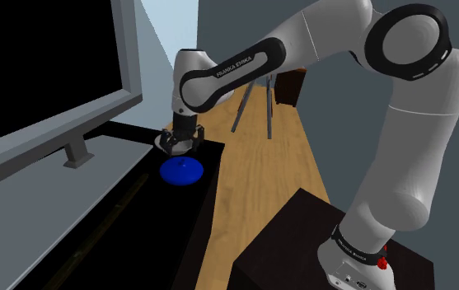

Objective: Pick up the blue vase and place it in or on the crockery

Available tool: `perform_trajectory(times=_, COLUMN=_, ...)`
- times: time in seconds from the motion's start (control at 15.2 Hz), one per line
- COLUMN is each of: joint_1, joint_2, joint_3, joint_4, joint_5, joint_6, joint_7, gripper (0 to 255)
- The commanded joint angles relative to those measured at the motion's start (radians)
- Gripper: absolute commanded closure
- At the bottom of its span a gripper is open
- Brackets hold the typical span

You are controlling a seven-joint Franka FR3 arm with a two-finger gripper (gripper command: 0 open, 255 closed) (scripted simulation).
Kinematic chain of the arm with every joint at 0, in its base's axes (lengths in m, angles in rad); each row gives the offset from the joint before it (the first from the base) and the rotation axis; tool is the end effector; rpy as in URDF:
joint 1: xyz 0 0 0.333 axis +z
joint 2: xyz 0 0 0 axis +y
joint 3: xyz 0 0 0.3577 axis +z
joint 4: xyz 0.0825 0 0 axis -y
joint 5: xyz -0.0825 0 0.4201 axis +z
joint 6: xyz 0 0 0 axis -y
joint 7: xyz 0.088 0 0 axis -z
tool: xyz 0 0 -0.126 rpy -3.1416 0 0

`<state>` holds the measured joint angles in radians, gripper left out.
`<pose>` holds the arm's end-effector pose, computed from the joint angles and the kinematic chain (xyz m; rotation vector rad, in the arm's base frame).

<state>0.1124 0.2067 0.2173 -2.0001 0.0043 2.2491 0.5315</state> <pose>0.6014 0.2015 0.3638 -3.0616 0.3226 -0.0353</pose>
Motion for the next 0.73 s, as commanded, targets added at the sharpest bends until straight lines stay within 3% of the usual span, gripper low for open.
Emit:
perform_trajectory(times=0.0, joint_1=0.002, joint_2=0.017, joint_3=-0.001, joint_4=-0.007, joint_5=-0.004, joint_6=0.025, joint_7=0.003, gripper=0)
perform_trajectory(times=0.53, joint_1=0.003, joint_2=0.022, joint_3=-0.001, joint_4=-0.009, joint_5=-0.006, joint_6=0.031, joint_7=0.004, gripper=0)
perform_trajectory(times=0.59, joint_1=0.003, joint_2=0.022, joint_3=-0.001, joint_4=-0.009, joint_5=-0.006, joint_6=0.031, joint_7=0.004, gripper=255)
perform_trajectory(times=0.66, joint_1=0.003, joint_2=0.022, joint_3=-0.001, joint_4=-0.009, joint_5=-0.006, joint_6=0.031, joint_7=0.004, gripper=255)
